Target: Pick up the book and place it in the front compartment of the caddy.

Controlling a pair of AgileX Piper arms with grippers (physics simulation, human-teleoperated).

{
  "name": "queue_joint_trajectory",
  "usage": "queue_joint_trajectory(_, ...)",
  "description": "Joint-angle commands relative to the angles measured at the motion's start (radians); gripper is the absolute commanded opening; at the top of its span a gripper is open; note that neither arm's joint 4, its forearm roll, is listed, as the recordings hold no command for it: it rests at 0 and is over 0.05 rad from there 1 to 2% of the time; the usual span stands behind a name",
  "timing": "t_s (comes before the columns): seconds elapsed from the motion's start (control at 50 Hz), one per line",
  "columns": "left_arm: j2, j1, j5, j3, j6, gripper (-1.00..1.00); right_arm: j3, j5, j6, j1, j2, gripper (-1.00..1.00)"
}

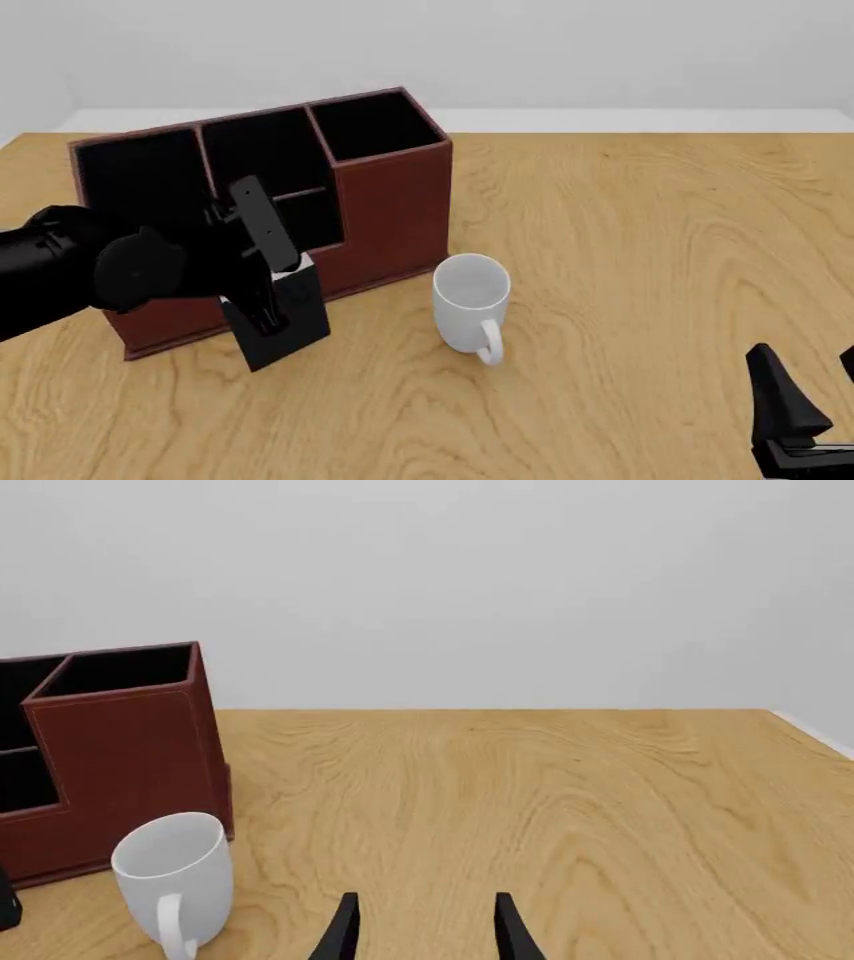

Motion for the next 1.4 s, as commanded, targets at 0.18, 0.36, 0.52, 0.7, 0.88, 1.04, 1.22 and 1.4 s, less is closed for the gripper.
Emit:
queue_joint_trajectory(0.18, 0.036, 0.016, -0.048, 0.022, -0.014, 1.00, 0.000, 0.000, 0.000, 0.000, 0.000, 1.00)
queue_joint_trajectory(0.36, 0.055, 0.032, -0.067, 0.026, -0.008, 1.00, 0.000, 0.000, 0.000, 0.000, 0.000, 1.00)
queue_joint_trajectory(0.52, 0.072, 0.034, -0.084, 0.027, -0.013, 1.00, 0.000, 0.000, 0.000, 0.000, 0.000, 1.00)
queue_joint_trajectory(0.7, 0.086, 0.039, -0.095, 0.027, -0.010, 1.00, 0.000, 0.000, 0.000, 0.000, 0.000, 1.00)
queue_joint_trajectory(0.88, 0.108, 0.060, -0.105, 0.008, -0.011, 1.00, 0.000, 0.000, 0.000, 0.000, 0.000, 1.00)
queue_joint_trajectory(1.04, 0.111, 0.062, -0.110, 0.010, -0.006, 1.00, 0.000, 0.000, 0.000, 0.000, 0.000, 1.00)
queue_joint_trajectory(1.22, 0.130, 0.068, -0.127, 0.015, -0.013, 1.00, 0.000, 0.000, 0.000, 0.000, 0.000, 1.00)
queue_joint_trajectory(1.4, 0.133, 0.062, -0.140, 0.026, -0.020, 1.00, 0.000, 0.000, 0.000, 0.000, 0.000, 1.00)
